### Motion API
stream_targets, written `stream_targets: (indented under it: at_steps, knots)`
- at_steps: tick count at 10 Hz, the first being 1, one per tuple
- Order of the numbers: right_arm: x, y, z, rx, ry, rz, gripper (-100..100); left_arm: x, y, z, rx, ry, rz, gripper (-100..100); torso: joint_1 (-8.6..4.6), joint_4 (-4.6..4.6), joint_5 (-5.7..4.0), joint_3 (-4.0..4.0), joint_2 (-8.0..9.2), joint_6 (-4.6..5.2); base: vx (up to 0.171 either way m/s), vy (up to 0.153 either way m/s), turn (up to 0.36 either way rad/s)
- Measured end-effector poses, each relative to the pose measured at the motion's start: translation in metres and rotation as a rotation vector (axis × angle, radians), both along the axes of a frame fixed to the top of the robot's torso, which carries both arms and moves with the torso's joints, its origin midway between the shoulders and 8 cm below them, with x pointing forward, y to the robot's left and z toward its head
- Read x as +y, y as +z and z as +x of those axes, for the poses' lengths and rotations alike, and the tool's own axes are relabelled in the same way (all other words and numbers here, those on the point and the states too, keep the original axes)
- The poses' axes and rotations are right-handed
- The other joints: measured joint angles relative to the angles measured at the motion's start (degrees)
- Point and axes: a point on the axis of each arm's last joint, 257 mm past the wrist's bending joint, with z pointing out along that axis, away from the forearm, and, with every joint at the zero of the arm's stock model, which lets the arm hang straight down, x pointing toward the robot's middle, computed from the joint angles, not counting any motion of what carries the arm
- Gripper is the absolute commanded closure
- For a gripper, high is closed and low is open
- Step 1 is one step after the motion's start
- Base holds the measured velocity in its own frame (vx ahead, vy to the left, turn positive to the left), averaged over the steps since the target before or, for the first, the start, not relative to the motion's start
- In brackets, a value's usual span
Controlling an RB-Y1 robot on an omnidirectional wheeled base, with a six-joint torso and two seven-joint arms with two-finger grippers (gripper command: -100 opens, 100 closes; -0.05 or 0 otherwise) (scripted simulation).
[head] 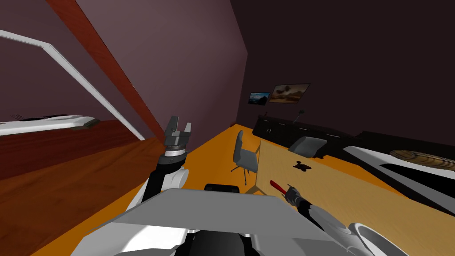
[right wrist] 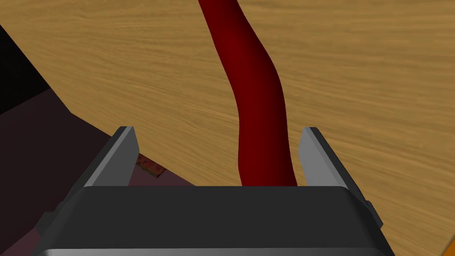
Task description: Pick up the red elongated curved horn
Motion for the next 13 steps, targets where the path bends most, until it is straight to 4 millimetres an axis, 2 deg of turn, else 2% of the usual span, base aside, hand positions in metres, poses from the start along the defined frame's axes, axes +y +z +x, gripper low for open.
stream_targets:
  at_steps: [3,4,9,13]
  knots:
    - [0.012,0.000,0.020,0.001,0.086,-0.009,-100,0.000,0.000,0.000,0.000,0.000,0.000,0,0.00,0.02,0.00,0.05,0.10,-0.08,0.083,0.003,-0.192]
    - [0.014,-0.002,0.021,0.007,0.104,-0.012,-100,0.000,0.000,0.000,0.000,0.000,0.000,0,-0.03,0.06,-0.01,0.13,0.24,-0.12,0.090,0.010,-0.343]
    - [0.037,-0.007,0.056,0.006,0.231,-0.017,-100,0.000,0.000,0.000,0.000,0.000,0.000,0,-0.04,0.01,-0.03,0.00,0.00,-0.08,0.108,0.022,-0.289]
    - [0.059,-0.011,0.074,0.019,0.323,-0.010,-100,0.000,0.000,0.000,0.000,0.000,0.000,0,-0.04,0.03,-0.03,0.06,0.11,-0.13,0.060,0.018,-0.155]
